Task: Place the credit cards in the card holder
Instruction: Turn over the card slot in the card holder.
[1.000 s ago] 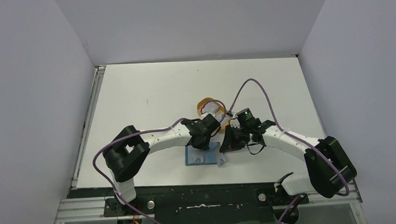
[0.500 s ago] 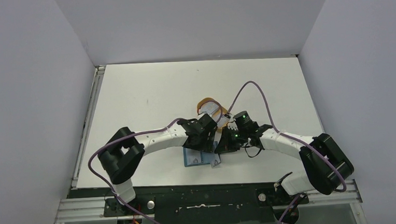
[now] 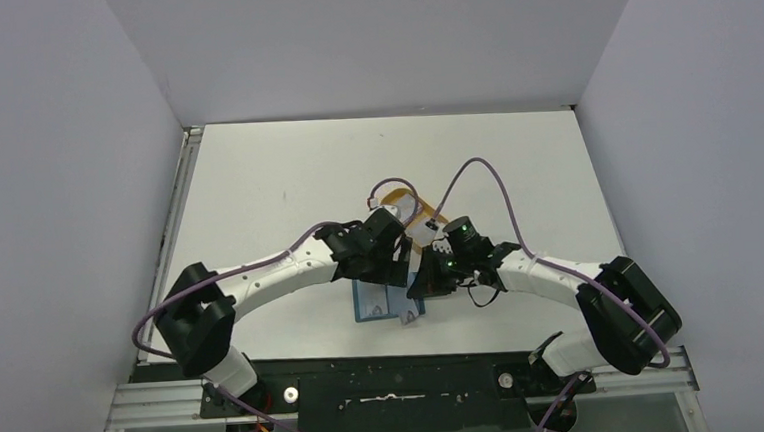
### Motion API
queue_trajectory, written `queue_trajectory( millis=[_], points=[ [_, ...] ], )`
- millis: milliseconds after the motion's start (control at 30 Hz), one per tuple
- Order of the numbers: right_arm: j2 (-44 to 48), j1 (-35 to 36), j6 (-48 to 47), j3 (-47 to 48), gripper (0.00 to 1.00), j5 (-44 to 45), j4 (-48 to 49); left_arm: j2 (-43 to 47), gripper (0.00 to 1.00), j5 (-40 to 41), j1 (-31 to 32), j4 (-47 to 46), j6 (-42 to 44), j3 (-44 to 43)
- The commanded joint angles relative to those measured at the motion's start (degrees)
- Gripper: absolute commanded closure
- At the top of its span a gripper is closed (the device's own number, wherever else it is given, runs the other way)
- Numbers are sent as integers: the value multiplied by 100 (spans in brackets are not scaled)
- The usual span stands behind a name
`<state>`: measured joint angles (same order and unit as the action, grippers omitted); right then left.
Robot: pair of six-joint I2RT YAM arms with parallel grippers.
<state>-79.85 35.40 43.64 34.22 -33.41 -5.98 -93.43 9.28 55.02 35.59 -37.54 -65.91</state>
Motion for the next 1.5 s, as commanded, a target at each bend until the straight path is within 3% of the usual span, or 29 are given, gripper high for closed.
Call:
queue_trajectory(
  millis=[0,333,767,1067,1467],
  points=[
    [76,161,78,279,100,136,307,612,18,-158,-146,-5,-224,161],
    [-131,524,189,608,100,311,361,1180,18,-554,-564,-650,-544,1162],
    [-546,802,224,861,100,578,383,1389,18,-698,-951,-963,-795,1626],
    [283,203,25,719,100,406,-136,2014,23,-637,-1427,-935,-1057,2349],
    [-462,-43,13,719,100,-115,299,1779,37,-1133,-1767,-1345,-1168,2978]
  ],
)
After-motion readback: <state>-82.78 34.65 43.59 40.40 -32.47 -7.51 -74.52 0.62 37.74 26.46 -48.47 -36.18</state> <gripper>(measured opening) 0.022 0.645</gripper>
